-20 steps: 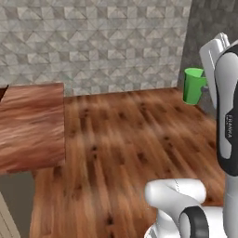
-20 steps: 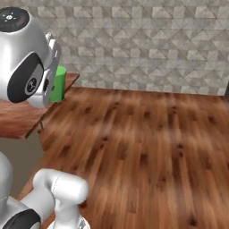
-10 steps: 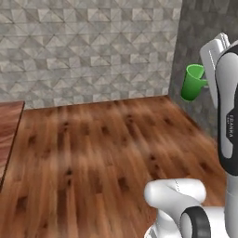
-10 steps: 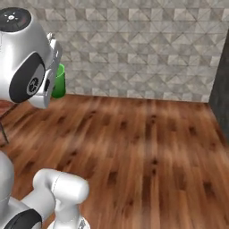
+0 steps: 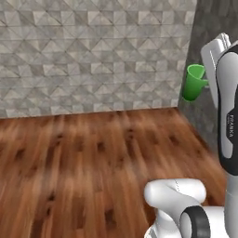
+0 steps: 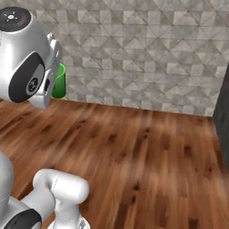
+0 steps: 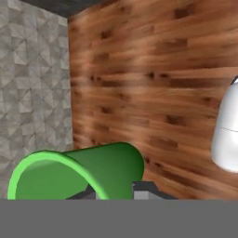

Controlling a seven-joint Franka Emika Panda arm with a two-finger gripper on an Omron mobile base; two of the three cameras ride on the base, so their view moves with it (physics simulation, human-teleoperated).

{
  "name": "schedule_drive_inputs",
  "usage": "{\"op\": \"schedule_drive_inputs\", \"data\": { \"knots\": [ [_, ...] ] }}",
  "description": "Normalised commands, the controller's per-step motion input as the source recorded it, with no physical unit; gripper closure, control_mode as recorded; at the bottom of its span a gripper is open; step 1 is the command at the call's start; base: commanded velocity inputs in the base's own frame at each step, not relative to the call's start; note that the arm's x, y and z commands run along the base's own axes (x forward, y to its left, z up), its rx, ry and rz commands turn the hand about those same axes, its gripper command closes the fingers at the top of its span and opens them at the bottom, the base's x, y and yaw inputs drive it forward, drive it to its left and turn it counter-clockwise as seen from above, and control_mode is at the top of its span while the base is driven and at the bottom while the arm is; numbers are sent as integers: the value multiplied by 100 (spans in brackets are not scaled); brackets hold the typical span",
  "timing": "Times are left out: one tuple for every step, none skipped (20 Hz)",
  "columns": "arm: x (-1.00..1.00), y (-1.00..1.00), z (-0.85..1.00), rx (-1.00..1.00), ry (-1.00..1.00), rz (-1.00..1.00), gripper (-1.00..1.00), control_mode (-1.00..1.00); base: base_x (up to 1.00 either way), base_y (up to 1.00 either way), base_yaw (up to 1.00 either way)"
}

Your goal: There is a tray on the dining counter. Grab the cup, mug, and pitcher and place them on the tray. The pitcher may be placed next to the tray if it cannot fit the tray.

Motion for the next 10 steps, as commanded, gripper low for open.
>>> {"op": "schedule_drive_inputs", "data": {
  "knots": [
    [0, 0, 0, 0, 0, 0, 100, 100, 100, -66, 42],
    [0, 0, 0, 0, 0, 0, 100, 100, 100, -59, 46],
    [0, 0, 0, 0, 0, 0, 100, 100, 100, -46, 55],
    [0, 0, 0, 0, 0, 0, 100, 100, 100, -45, 59],
    [0, 0, 0, 0, 0, 0, 100, 100, 100, -31, 62],
    [0, 0, 0, 0, 0, 0, 100, 100, 100, -23, 65],
    [0, 0, 0, 0, 0, 0, 100, 100, 100, -24, 67],
    [0, 0, 0, 0, 0, 0, 100, 100, 100, -22, 68],
    [0, 0, 0, 0, 0, 0, 100, 100, 100, -24, 70],
    [0, 0, 0, 0, 0, 0, 100, 100, 94, -28, 71]
  ]
}}
